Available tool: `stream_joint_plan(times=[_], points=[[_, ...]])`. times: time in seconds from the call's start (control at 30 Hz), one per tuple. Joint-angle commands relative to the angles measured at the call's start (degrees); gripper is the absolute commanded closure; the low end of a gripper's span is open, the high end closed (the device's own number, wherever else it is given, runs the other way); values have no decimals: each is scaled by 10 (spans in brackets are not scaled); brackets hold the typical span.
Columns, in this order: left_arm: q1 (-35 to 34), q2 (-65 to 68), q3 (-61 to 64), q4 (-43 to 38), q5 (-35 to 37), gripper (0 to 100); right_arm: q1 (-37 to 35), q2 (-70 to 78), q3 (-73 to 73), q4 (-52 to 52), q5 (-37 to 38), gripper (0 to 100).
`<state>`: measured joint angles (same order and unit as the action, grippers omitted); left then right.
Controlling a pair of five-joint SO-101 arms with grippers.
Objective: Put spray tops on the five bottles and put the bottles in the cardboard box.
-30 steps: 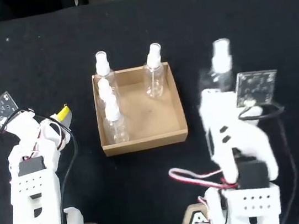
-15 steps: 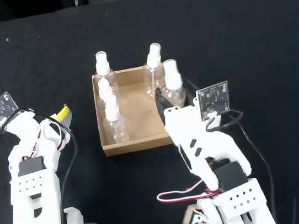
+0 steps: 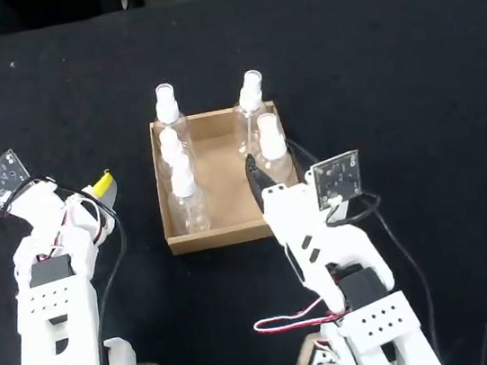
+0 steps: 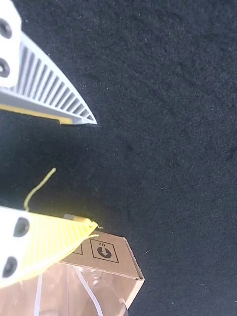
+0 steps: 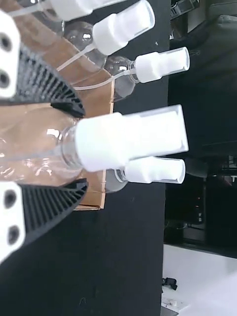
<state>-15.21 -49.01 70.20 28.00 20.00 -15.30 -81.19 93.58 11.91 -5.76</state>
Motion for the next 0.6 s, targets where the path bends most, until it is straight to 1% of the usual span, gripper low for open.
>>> stream_joint_plan(times=[0.0, 0.57], points=[[-6, -14, -13, -11, 0, 718, -8, -14, 7, -20, -3, 946], [-5, -14, -12, -11, 0, 718, -8, -14, 14, 0, -2, 946]])
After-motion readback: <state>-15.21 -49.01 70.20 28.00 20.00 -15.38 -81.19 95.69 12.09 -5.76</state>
